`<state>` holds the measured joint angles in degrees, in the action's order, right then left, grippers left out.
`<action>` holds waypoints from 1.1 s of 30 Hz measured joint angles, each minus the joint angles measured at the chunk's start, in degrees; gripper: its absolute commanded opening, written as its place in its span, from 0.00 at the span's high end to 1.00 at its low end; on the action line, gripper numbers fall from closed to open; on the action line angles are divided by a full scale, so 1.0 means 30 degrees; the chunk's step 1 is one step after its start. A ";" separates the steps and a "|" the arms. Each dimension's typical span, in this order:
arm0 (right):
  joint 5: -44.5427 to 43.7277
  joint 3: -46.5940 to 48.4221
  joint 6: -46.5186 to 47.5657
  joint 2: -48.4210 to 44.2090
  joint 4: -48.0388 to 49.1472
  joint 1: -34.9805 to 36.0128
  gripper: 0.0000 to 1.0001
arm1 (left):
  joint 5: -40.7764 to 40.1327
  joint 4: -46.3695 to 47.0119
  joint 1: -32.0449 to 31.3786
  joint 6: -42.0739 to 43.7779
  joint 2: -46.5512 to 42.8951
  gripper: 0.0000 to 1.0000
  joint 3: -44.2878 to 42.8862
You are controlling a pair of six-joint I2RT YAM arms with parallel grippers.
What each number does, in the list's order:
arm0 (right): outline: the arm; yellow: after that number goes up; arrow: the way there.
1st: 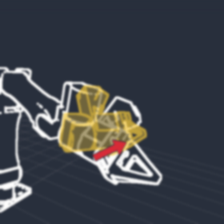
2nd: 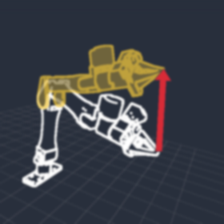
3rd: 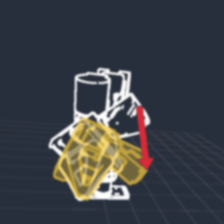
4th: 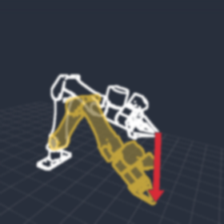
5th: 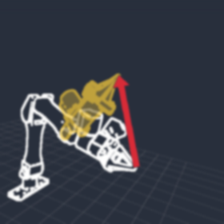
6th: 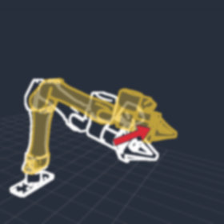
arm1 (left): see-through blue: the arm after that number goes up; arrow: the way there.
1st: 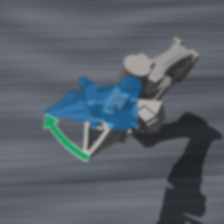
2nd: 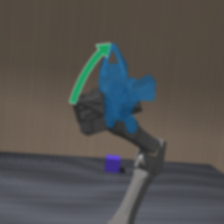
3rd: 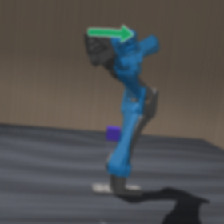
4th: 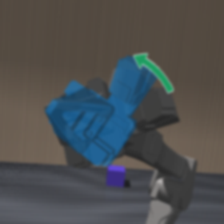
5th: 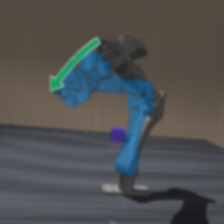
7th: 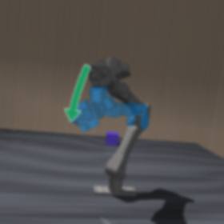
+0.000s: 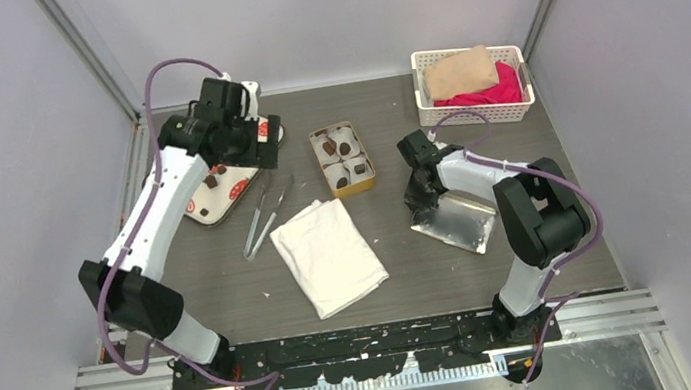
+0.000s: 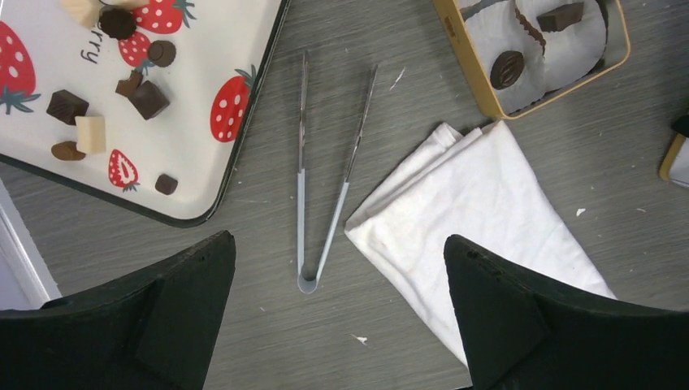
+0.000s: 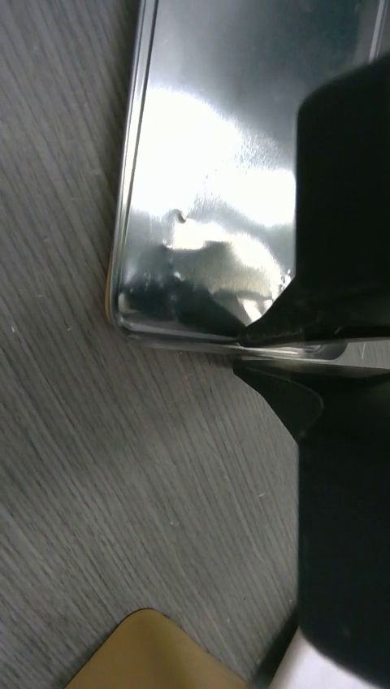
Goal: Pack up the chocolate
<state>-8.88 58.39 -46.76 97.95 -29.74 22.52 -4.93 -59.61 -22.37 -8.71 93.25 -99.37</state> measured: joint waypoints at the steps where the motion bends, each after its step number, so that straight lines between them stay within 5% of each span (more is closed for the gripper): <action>1: 0.0066 0.0007 0.0036 0.0022 0.0073 0.0000 0.98 | 0.0007 0.0401 0.0000 -0.0080 -0.0466 0.00 0.0452; 10: 0.0546 0.0029 0.0554 -0.1341 -0.0758 0.0000 0.99 | 0.1734 0.2106 0.1042 -0.1909 -0.0175 0.00 0.2681; 17: 0.3279 0.0342 0.1639 -0.5457 -0.1013 -0.0007 0.99 | 0.6492 0.2769 0.1479 -0.3366 0.0430 0.01 0.2302; 33: 1.0047 0.0481 0.3548 -0.7067 -0.0546 0.0044 0.99 | 1.2240 0.6135 -0.3351 -0.7621 0.4065 0.00 0.1115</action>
<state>21.26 59.83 -36.12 76.75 -31.38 22.65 31.79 -41.21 -32.42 -31.57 105.45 -96.03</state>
